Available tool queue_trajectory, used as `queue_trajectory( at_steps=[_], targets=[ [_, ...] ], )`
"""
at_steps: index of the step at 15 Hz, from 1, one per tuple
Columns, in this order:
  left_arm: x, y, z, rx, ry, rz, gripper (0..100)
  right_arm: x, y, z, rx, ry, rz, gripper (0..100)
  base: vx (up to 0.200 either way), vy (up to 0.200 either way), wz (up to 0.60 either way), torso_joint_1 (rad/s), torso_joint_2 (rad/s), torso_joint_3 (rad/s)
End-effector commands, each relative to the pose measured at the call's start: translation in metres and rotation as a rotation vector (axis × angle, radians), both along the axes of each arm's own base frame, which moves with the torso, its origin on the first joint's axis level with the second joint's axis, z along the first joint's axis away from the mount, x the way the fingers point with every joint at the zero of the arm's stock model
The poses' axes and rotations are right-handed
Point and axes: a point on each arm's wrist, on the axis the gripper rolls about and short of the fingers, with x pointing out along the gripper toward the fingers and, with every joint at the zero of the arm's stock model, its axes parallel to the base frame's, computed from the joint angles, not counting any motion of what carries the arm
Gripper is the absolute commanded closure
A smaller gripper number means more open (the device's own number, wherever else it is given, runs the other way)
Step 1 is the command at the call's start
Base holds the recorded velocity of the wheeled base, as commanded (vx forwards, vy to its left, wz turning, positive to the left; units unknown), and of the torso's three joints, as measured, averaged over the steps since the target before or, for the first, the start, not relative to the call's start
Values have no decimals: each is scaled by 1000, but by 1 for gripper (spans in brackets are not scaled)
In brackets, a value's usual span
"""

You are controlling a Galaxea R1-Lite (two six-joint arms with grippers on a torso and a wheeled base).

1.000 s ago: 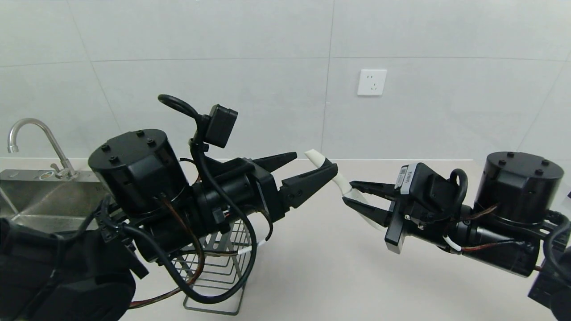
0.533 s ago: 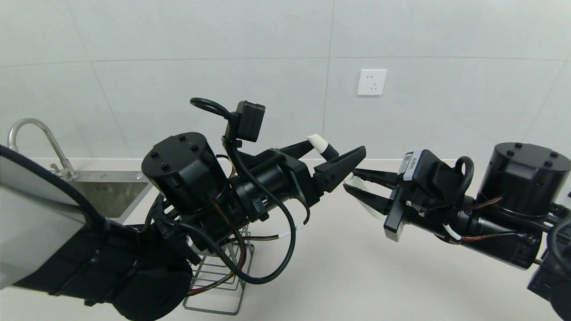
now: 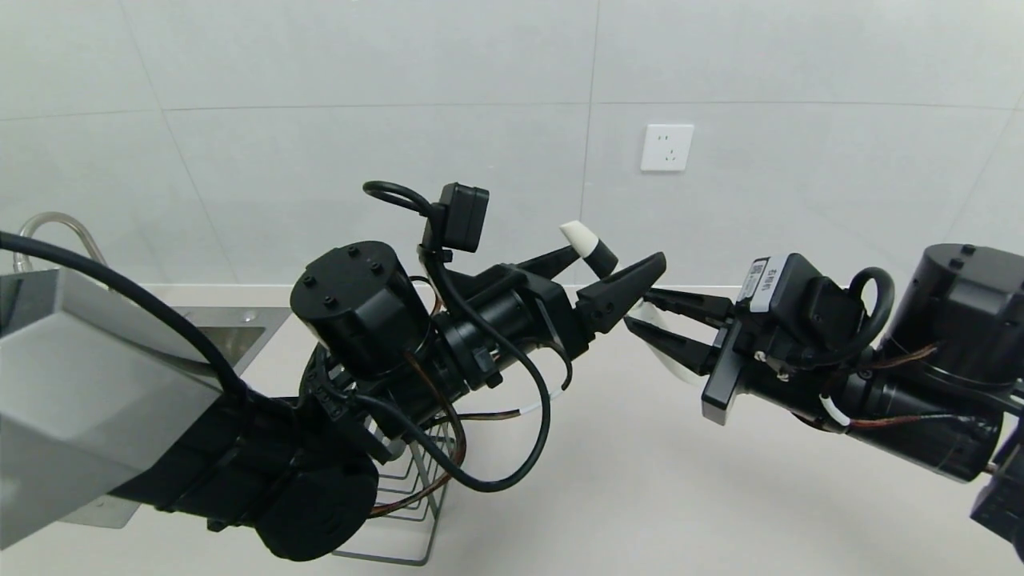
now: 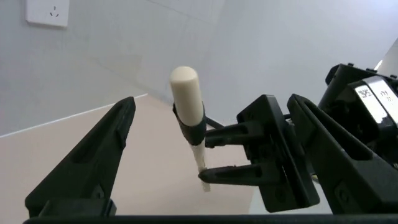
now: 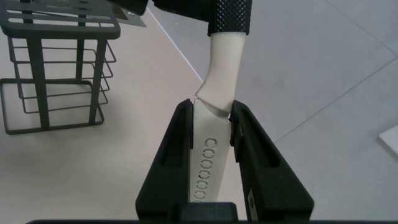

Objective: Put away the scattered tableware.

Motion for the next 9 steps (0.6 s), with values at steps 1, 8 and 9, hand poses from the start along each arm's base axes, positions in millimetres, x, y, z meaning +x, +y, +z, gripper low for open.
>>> queue_trajectory(
  at_steps=[1,8,9],
  targets=[
    [2,-4,7,-47,12,-17,0,0,0,2,5,-8,1,100,0,0,0,0,0,0],
    [6,-7,11,-116,30,-37,0,2,3,9,20,-30,4,100,0,0,0,0,0,0],
    [8,-10,11,-119,26,-36,0,4,4,12,26,-39,4,100,0,0,0,0,0,0]
  ],
)
